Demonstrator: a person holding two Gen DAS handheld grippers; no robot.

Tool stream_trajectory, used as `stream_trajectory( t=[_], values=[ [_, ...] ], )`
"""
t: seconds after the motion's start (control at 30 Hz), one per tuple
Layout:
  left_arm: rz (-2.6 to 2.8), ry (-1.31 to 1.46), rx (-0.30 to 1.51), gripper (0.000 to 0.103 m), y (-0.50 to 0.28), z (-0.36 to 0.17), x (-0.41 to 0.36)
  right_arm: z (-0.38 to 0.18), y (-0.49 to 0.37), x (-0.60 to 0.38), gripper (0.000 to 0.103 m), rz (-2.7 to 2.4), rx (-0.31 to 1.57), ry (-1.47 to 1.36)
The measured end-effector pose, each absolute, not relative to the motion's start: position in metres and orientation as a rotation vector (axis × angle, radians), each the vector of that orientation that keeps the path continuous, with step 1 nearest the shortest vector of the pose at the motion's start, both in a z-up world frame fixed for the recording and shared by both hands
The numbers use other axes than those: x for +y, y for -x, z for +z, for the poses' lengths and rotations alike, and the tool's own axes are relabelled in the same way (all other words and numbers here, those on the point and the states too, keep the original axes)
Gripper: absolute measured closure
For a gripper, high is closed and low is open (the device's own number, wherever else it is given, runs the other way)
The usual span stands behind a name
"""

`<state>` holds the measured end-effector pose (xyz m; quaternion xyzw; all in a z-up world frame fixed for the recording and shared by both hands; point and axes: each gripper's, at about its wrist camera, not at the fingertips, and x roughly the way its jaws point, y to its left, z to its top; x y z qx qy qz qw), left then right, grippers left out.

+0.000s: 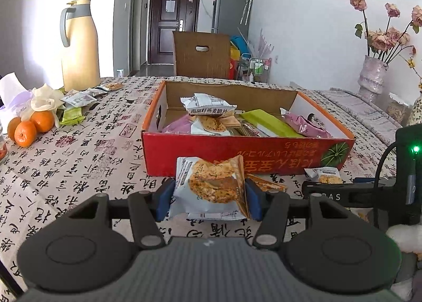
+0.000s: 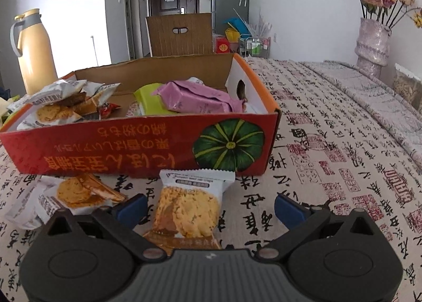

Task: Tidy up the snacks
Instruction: 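Grasp a cookie packet with the right gripper while the left grasps a white crisp packet, then carry both packets over the box and open both grippers to drop them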

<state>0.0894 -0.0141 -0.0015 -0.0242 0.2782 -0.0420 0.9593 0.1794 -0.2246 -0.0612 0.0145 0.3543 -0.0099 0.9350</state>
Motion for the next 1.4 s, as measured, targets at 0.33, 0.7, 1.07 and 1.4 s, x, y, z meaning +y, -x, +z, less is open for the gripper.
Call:
stream_trajectory(
  t=[0.33, 0.7, 1.07, 1.4],
  values=[
    [-0.088, 0.053, 0.57, 0.046, -0.089, -0.003, -0.014, -0.066, -0.184, -0.224, 0.001, -0.018, 0.742, -0.03],
    [-0.082, 0.049, 0.56, 0.046, -0.081, -0.001, -0.012, -0.063, -0.175, -0.216, 0.036, 0.035, 0.689, -0.002],
    [-0.067, 0.049, 0.543, 0.046, -0.071, 0.007, -0.006, -0.06, -0.158, -0.22, 0.063, 0.05, 0.667, -0.003],
    [-0.072, 0.041, 0.542, 0.046, -0.073, 0.008, -0.011, -0.043, -0.121, -0.228, 0.063, 0.087, 0.59, -0.011]
  ],
)
